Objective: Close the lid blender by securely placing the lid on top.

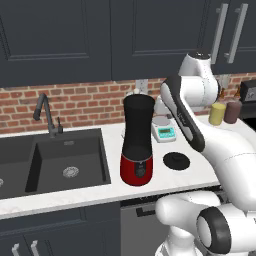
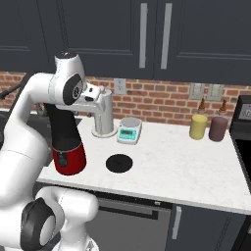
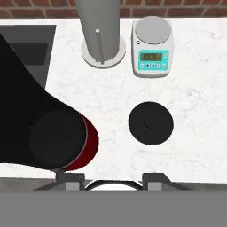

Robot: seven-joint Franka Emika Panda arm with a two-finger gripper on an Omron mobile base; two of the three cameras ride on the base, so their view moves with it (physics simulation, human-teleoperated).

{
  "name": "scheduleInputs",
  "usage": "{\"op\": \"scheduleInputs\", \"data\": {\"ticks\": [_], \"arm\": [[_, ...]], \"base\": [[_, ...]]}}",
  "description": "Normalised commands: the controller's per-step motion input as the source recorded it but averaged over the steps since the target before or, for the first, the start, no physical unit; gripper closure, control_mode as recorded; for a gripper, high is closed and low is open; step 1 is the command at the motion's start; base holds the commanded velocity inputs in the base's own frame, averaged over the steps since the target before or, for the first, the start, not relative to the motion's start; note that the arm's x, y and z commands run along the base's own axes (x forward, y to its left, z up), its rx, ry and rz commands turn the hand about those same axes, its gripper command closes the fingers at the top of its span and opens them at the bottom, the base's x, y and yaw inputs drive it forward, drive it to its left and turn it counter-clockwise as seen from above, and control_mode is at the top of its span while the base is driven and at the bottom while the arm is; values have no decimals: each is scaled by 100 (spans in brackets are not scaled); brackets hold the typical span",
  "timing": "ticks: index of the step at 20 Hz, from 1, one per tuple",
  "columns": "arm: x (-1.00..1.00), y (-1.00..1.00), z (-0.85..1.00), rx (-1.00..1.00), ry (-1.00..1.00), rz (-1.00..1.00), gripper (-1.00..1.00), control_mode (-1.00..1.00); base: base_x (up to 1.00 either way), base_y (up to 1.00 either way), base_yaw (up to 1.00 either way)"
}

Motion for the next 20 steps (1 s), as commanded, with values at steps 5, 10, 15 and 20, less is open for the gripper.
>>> {"op": "scheduleInputs", "data": {"ticks": [5, 10, 15, 20], "arm": [[-15, 3, -20, 0, -7, 1, -100, -100], [-57, -38, -50, 7, -40, 27, -100, -100], [-13, -93, -52, 12, -17, 41, -100, -100], [11, -92, -50, 1, 1, 48, -100, -100]], "base": [[0, 0, 0], [0, 0, 0], [0, 0, 0], [0, 0, 0]]}}
